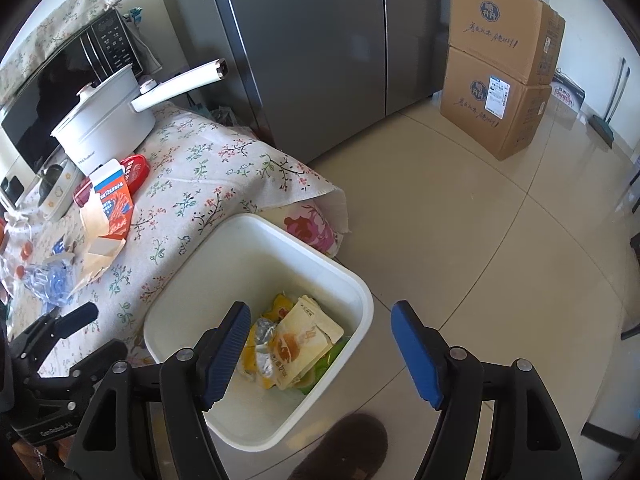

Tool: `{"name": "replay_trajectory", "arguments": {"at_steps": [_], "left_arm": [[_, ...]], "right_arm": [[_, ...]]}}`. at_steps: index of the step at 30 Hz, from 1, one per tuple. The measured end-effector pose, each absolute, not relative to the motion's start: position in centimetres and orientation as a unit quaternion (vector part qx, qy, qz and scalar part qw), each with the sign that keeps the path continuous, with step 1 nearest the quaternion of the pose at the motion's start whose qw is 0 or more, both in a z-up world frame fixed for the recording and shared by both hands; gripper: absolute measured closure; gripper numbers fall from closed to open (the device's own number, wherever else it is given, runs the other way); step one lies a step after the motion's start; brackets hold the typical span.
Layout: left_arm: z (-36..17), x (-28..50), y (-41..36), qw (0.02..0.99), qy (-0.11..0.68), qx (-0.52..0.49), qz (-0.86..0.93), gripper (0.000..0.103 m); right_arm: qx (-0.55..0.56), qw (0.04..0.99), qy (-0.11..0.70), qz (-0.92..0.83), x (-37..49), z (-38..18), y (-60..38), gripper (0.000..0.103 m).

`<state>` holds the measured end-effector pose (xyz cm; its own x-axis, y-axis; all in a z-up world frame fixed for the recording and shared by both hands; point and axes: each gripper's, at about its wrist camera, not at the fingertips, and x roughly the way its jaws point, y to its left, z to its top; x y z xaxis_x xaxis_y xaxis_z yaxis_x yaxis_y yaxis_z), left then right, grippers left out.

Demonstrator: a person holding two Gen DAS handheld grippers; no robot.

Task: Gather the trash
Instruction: 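Carry the wrapper and pouch over the white bin and open both grippers, then move both tools back to the table and grasp the clear bottle with the right gripper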

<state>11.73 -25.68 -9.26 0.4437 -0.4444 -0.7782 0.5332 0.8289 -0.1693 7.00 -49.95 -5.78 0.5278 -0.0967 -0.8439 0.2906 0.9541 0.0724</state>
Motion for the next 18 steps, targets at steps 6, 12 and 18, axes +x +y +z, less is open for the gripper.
{"name": "replay_trajectory", "arguments": {"at_steps": [6,12,18], "left_arm": [[-8.9,11.7,-22.0,0.853,0.448,0.062,-0.262,0.021],[-7.9,11.5,-17.2,0.862,0.441,0.079,-0.236,0.015],[-7.6,12.5,-11.4,0.869,0.45,0.076,-0.191,0.014]], "right_arm": [[0.103,0.871,0.468,-0.111,7.8,-4.9,-48.7,0.026],[0.059,0.879,0.465,-0.088,9.2,-4.2,-44.7,0.024],[0.024,0.882,0.468,-0.053,10.5,-3.9,-39.9,0.023]]}}
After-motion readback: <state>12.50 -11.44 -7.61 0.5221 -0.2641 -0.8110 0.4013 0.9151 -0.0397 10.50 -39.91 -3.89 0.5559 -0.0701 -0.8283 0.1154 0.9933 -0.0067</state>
